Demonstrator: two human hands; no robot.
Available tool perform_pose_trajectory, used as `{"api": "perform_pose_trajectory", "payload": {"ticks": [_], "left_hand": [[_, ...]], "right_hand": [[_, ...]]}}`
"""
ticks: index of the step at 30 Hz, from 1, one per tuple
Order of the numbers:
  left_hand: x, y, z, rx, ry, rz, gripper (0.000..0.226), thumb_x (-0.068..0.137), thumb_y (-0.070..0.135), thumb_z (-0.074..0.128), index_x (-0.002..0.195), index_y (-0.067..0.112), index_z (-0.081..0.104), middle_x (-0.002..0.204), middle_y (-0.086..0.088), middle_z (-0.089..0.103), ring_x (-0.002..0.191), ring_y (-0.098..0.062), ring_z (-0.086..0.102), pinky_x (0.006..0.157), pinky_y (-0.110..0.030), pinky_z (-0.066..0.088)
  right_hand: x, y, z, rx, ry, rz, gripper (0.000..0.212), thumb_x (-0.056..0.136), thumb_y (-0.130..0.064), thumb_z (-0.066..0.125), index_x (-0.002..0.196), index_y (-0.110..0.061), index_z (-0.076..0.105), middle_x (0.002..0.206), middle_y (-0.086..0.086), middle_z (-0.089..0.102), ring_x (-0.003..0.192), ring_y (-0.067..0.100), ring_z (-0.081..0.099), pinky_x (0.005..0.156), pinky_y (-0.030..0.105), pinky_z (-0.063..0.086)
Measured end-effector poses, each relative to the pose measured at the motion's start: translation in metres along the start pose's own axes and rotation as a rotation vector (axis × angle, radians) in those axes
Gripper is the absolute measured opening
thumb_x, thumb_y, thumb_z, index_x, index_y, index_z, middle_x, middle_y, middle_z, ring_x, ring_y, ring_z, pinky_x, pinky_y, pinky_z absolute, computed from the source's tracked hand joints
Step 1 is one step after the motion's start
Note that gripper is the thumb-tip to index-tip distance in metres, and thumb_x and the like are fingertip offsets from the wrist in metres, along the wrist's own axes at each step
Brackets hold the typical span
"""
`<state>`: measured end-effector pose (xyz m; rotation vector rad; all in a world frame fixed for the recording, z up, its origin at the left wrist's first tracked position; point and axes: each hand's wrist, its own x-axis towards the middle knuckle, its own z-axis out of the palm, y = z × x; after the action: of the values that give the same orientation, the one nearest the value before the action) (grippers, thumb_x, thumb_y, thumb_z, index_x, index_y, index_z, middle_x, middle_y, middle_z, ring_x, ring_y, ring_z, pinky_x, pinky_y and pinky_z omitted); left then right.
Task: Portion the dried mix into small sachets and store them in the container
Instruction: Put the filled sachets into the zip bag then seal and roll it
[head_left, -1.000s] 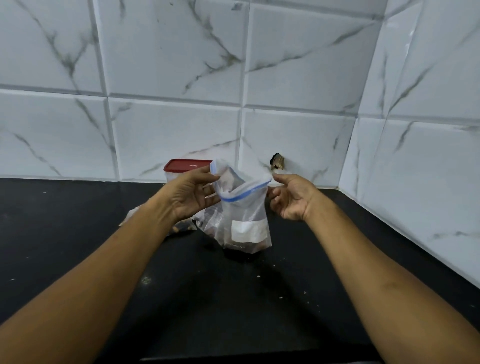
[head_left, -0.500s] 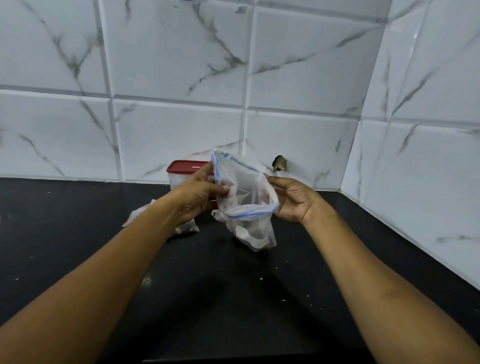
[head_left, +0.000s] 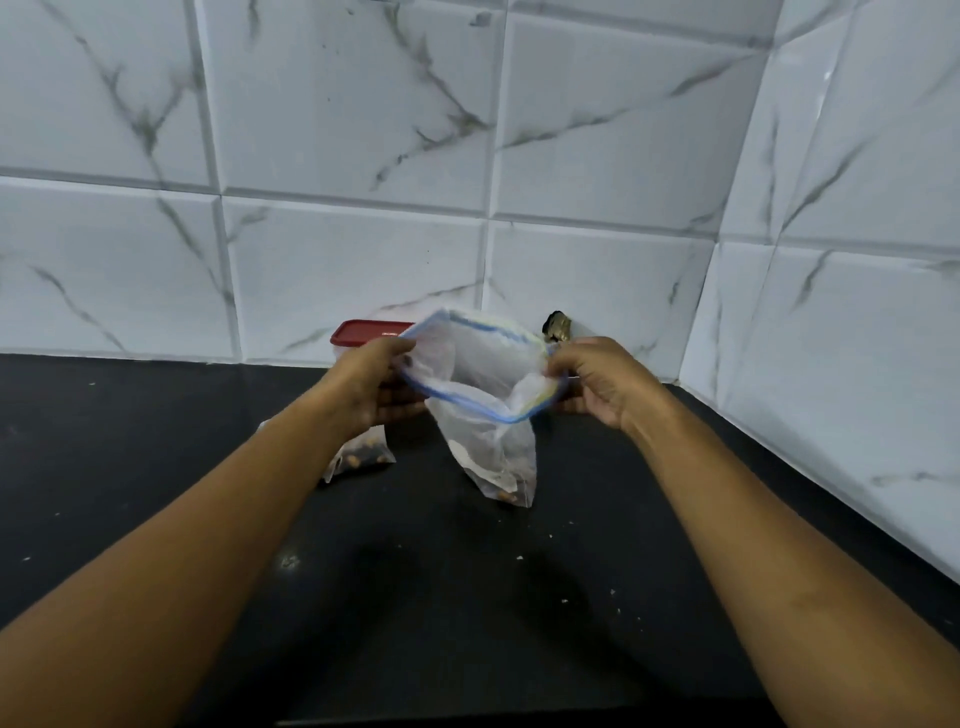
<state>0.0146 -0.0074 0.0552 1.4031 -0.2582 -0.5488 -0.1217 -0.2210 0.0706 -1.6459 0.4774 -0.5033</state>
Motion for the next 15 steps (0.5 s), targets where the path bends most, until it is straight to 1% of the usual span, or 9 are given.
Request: {"api": "perform_pose_trajectory", "payload": {"ticks": [2, 4, 6, 9, 10, 11, 13, 14, 15], "left_hand": [[-0.003, 0.005, 0.005, -0.188, -0.158, -0.033, 0.029, 0.1, 0.029, 0.062, 0.117, 0.006, 0.065, 0.106, -0.013, 0.073, 0.097, -0.029, 0.072, 0.079, -0.04, 0.063], [-0.006, 0.009, 0.008, -0.331, -0.302, -0.016, 0.03, 0.095, 0.028, 0.067, 0.116, 0.006, 0.067, 0.107, -0.011, 0.075, 0.095, -0.027, 0.074, 0.076, -0.037, 0.064], [-0.01, 0.013, 0.01, -0.406, -0.405, -0.003, 0.031, 0.088, 0.025, 0.071, 0.115, 0.007, 0.069, 0.105, -0.009, 0.075, 0.091, -0.024, 0.075, 0.074, -0.035, 0.064], [-0.01, 0.014, 0.013, -0.395, -0.43, 0.028, 0.021, 0.084, 0.019, 0.073, 0.102, 0.008, 0.075, 0.098, -0.008, 0.076, 0.083, -0.02, 0.076, 0.069, -0.032, 0.064], [-0.01, 0.013, 0.014, -0.382, -0.426, 0.036, 0.016, 0.082, 0.018, 0.074, 0.096, 0.009, 0.077, 0.097, -0.008, 0.076, 0.081, -0.019, 0.075, 0.067, -0.032, 0.064], [-0.01, 0.013, 0.014, -0.37, -0.421, 0.042, 0.013, 0.081, 0.018, 0.076, 0.092, 0.01, 0.077, 0.095, -0.008, 0.075, 0.079, -0.018, 0.074, 0.066, -0.03, 0.063], [-0.011, 0.015, 0.014, -0.344, -0.407, 0.06, 0.015, 0.078, 0.018, 0.078, 0.09, 0.012, 0.073, 0.089, -0.006, 0.073, 0.071, -0.015, 0.069, 0.062, -0.026, 0.061], [-0.012, 0.016, 0.014, -0.324, -0.391, 0.074, 0.017, 0.077, 0.018, 0.079, 0.09, 0.013, 0.069, 0.084, -0.006, 0.071, 0.066, -0.013, 0.067, 0.059, -0.023, 0.06], [-0.011, 0.017, 0.015, -0.294, -0.364, 0.091, 0.019, 0.078, 0.017, 0.079, 0.09, 0.013, 0.066, 0.078, -0.005, 0.069, 0.06, -0.012, 0.065, 0.055, -0.021, 0.058]], "right_hand": [[-0.005, -0.008, 0.003, 0.21, -0.22, 0.075, 0.003, 0.095, -0.01, 0.066, 0.095, -0.007, 0.067, 0.085, 0.01, 0.071, 0.066, 0.02, 0.07, 0.063, 0.035, 0.061], [-0.004, -0.01, 0.004, 0.359, -0.304, 0.093, 0.019, 0.1, -0.024, 0.063, 0.092, -0.008, 0.07, 0.086, 0.008, 0.073, 0.07, 0.021, 0.071, 0.068, 0.036, 0.062], [-0.007, -0.013, 0.008, 0.453, -0.335, 0.087, 0.028, 0.102, -0.024, 0.06, 0.084, -0.008, 0.075, 0.091, 0.009, 0.073, 0.076, 0.022, 0.073, 0.069, 0.035, 0.064], [-0.008, -0.012, 0.013, 0.458, -0.362, 0.072, 0.043, 0.101, -0.015, 0.061, 0.062, -0.013, 0.078, 0.099, 0.009, 0.072, 0.089, 0.022, 0.07, 0.072, 0.032, 0.064], [-0.01, -0.013, 0.016, 0.448, -0.35, 0.079, 0.046, 0.101, -0.013, 0.062, 0.057, -0.014, 0.077, 0.103, 0.01, 0.071, 0.095, 0.023, 0.069, 0.076, 0.032, 0.064], [-0.008, -0.013, 0.018, 0.448, -0.333, 0.089, 0.047, 0.1, -0.011, 0.063, 0.055, -0.014, 0.076, 0.108, 0.011, 0.07, 0.102, 0.025, 0.068, 0.086, 0.033, 0.061], [-0.005, -0.014, 0.021, 0.481, -0.31, 0.114, 0.036, 0.097, -0.008, 0.067, 0.062, -0.011, 0.077, 0.116, 0.014, 0.069, 0.118, 0.03, 0.065, 0.107, 0.043, 0.053], [-0.003, -0.014, 0.023, 0.469, -0.292, 0.113, 0.025, 0.095, -0.006, 0.069, 0.071, -0.01, 0.077, 0.115, 0.014, 0.07, 0.12, 0.031, 0.065, 0.108, 0.046, 0.052], [-0.001, -0.014, 0.024, 0.43, -0.254, 0.093, 0.015, 0.093, -0.003, 0.07, 0.081, -0.009, 0.074, 0.111, 0.013, 0.071, 0.115, 0.031, 0.068, 0.101, 0.044, 0.057]]}}
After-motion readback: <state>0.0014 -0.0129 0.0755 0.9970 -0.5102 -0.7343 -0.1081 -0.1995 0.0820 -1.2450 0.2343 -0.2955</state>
